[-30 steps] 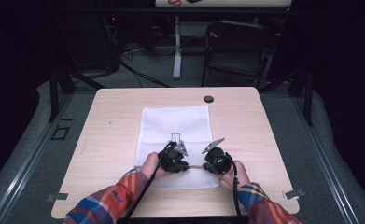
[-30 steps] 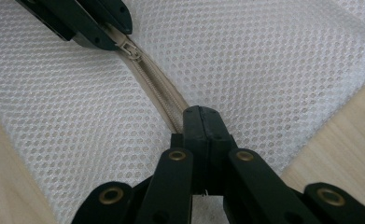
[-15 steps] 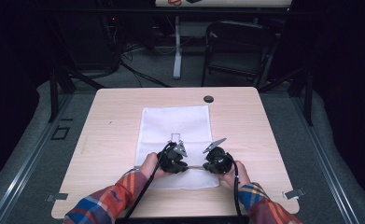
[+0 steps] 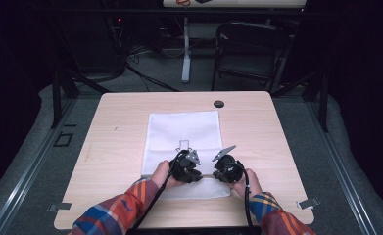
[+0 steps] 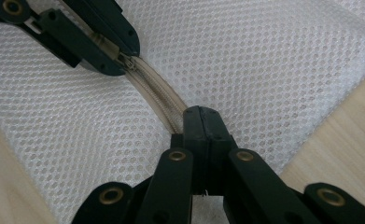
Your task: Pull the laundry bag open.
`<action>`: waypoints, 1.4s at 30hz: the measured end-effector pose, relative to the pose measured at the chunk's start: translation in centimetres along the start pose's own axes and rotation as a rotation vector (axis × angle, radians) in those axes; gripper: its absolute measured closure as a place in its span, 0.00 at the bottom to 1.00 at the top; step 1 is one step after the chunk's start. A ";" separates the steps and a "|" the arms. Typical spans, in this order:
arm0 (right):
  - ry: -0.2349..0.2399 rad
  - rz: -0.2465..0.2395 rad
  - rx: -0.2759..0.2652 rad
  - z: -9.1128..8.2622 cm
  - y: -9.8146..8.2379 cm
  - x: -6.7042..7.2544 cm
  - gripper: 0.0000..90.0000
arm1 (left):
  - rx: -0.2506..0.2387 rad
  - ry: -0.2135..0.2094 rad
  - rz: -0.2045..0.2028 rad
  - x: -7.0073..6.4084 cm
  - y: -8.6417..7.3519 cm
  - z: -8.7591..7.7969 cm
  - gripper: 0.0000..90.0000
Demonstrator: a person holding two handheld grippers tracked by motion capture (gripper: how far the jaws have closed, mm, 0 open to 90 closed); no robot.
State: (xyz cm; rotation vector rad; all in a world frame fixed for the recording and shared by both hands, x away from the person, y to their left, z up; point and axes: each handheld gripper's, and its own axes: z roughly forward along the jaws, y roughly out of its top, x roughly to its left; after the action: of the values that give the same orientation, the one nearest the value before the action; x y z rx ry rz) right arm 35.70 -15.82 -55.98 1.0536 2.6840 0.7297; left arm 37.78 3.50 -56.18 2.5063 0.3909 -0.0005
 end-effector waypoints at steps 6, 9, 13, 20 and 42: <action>0.001 0.005 0.000 0.0 0.0 0.0 1.00 | 0.030 0.037 0.017 -0.3 -0.1 -0.1 0.91; 0.014 0.014 -0.008 0.0 -0.1 -0.1 1.00 | 0.030 0.042 0.012 -0.2 -0.3 -0.3 0.91; 0.016 0.025 -0.009 0.0 -0.2 -0.2 1.00 | 0.039 0.049 0.011 0.0 -0.7 -0.7 0.91; 0.010 0.008 -0.001 -0.1 -0.1 -0.2 1.00 | 0.051 0.039 -0.007 0.5 -1.3 -1.4 0.91; 0.011 0.013 0.004 -0.1 0.0 -0.1 1.00 | 0.081 0.055 -0.033 1.3 -3.9 -3.5 0.91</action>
State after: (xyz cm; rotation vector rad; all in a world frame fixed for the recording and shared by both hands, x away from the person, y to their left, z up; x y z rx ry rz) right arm 35.71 -15.90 -55.95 1.0724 2.6918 0.7347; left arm 37.67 8.93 -55.60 2.5842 0.4634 0.0402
